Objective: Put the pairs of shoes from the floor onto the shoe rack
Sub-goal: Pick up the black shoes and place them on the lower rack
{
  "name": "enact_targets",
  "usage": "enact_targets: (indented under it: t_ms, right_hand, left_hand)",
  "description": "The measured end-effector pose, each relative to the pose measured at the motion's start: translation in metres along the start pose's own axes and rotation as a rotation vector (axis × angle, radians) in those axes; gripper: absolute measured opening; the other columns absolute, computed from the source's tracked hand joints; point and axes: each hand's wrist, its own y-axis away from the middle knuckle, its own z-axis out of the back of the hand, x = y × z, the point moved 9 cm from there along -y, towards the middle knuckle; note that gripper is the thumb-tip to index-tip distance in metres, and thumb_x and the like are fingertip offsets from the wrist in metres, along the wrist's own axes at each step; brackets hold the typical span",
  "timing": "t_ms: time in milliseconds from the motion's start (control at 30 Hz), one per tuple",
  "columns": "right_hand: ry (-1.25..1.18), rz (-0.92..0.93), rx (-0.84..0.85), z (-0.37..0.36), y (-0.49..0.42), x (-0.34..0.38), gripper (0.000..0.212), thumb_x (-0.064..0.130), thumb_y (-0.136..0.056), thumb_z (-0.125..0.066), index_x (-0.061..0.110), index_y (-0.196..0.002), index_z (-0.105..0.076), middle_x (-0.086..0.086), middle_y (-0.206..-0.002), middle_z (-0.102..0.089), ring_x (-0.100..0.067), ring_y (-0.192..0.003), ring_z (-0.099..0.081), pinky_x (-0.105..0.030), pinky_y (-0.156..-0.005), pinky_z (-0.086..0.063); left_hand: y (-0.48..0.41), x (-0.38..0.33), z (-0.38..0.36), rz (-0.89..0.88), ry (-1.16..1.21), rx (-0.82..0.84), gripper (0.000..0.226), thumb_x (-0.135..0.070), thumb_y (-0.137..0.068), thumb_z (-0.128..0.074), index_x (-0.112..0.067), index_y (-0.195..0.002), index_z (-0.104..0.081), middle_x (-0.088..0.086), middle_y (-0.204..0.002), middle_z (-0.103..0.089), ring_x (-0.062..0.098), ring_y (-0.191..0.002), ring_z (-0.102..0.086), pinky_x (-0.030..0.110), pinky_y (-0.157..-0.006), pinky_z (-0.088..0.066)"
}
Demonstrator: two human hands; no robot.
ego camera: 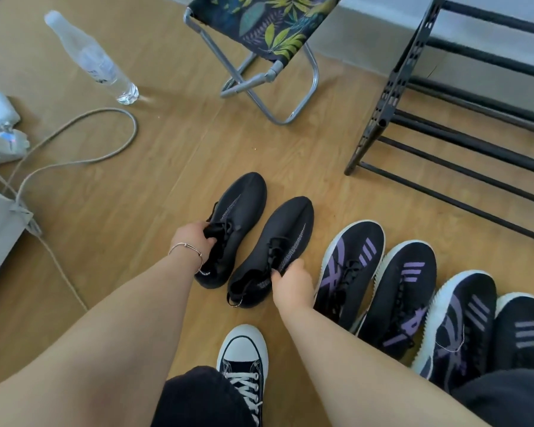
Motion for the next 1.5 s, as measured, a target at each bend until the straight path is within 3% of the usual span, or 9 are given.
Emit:
enact_targets:
  t_ms: [167, 367, 633, 933, 1100, 1167, 1300, 1400, 1500]
  right_hand:
    - [-0.152, -0.049, -0.022, 0.007, -0.002, -0.005, 0.025, 0.022, -0.098, -0.059, 0.007, -0.117, -0.052, -0.015, -0.112, -0.068, -0.032, -0.102, -0.067, -0.036, -0.081, -0.055]
    - [-0.176, -0.063, -0.065, 0.034, -0.003, -0.017, 0.020, 0.017, -0.099, -0.056, 0.007, -0.116, -0.054, -0.013, -0.107, -0.066, -0.028, -0.088, -0.060, -0.032, -0.071, -0.047]
    - [-0.152, -0.082, -0.121, 0.103, 0.012, -0.033, 0.018, 0.016, -0.098, -0.055, 0.009, -0.114, -0.053, -0.014, -0.110, -0.065, -0.034, -0.097, -0.065, -0.035, -0.073, -0.049]
    - [-0.161, -0.093, -0.209, 0.201, 0.010, -0.064, 0.022, 0.015, -0.098, -0.055, 0.006, -0.118, -0.056, -0.015, -0.113, -0.067, -0.036, -0.102, -0.066, -0.037, -0.075, -0.050]
    - [-0.077, -0.064, -0.203, 0.257, -0.002, -0.086, 0.012, 0.011, -0.096, -0.055, 0.008, -0.107, -0.057, -0.009, -0.102, -0.061, -0.029, -0.086, -0.056, -0.033, -0.070, -0.044]
    - [-0.029, -0.047, -0.190, 0.280, -0.008, -0.091, 0.002, 0.007, -0.094, -0.055, 0.009, -0.093, -0.054, -0.008, -0.092, -0.057, -0.028, -0.081, -0.055, -0.033, -0.067, -0.043]
    - [0.029, -0.030, -0.188, 0.316, -0.014, -0.100, 0.028, 0.001, -0.090, -0.053, 0.012, -0.065, -0.043, -0.004, -0.068, -0.049, -0.020, -0.056, -0.046, -0.028, -0.047, -0.034]
    - [0.003, -0.023, -0.185, 0.334, -0.025, -0.103, 0.021, 0.001, -0.089, -0.053, 0.008, -0.070, -0.049, -0.005, -0.067, -0.050, -0.022, -0.056, -0.047, -0.028, -0.045, -0.033]
    - [-0.090, 0.008, -0.204, 0.349, -0.046, -0.105, 0.002, 0.005, -0.092, -0.058, 0.006, -0.091, -0.058, -0.011, -0.083, -0.062, -0.031, -0.073, -0.059, -0.032, -0.056, -0.049]
  left_hand:
    - [0.013, 0.003, -0.008, 0.026, 0.181, -0.023, 0.030, -0.022, -0.084, -0.066, -0.027, -0.113, -0.070, 0.002, -0.094, -0.070, 0.028, -0.089, -0.063, 0.032, -0.075, -0.051]
    - [0.042, -0.010, -0.014, 0.015, 0.310, -0.057, 0.028, -0.022, -0.083, -0.066, -0.029, -0.110, -0.072, -0.012, -0.079, -0.062, 0.019, -0.081, -0.060, 0.027, -0.071, -0.045]
    - [0.084, -0.064, -0.004, -0.011, 0.449, -0.056, 0.031, -0.021, -0.081, -0.069, -0.028, -0.111, -0.072, -0.013, -0.078, -0.066, 0.016, -0.079, -0.063, 0.025, -0.070, -0.046]
    - [0.107, -0.157, -0.008, -0.069, 0.472, 0.023, 0.028, -0.022, -0.081, -0.069, -0.027, -0.108, -0.073, -0.006, -0.083, -0.072, 0.020, -0.082, -0.068, 0.034, -0.078, -0.057]
    - [0.119, -0.209, -0.022, -0.090, 0.436, 0.061, 0.019, -0.022, -0.079, -0.068, -0.023, -0.096, -0.075, 0.000, -0.079, -0.073, 0.022, -0.078, -0.068, 0.035, -0.074, -0.058]
    - [0.128, -0.226, -0.027, -0.084, 0.457, 0.063, 0.020, -0.022, -0.079, -0.068, -0.022, -0.098, -0.075, 0.002, -0.080, -0.073, 0.024, -0.079, -0.068, 0.036, -0.076, -0.058]
    - [0.145, -0.253, -0.030, -0.064, 0.494, 0.043, 0.025, -0.023, -0.080, -0.070, -0.020, -0.104, -0.075, 0.006, -0.086, -0.075, 0.028, -0.083, -0.069, 0.036, -0.079, -0.057]
    - [0.145, -0.272, -0.025, -0.064, 0.520, 0.010, 0.027, -0.024, -0.081, -0.070, -0.021, -0.107, -0.075, 0.006, -0.088, -0.074, 0.028, -0.084, -0.068, 0.034, -0.079, -0.056]
    - [0.131, -0.294, -0.024, -0.075, 0.624, -0.002, 0.033, -0.026, -0.083, -0.070, -0.022, -0.115, -0.072, 0.000, -0.086, -0.071, 0.020, -0.076, -0.066, 0.031, -0.074, -0.052]
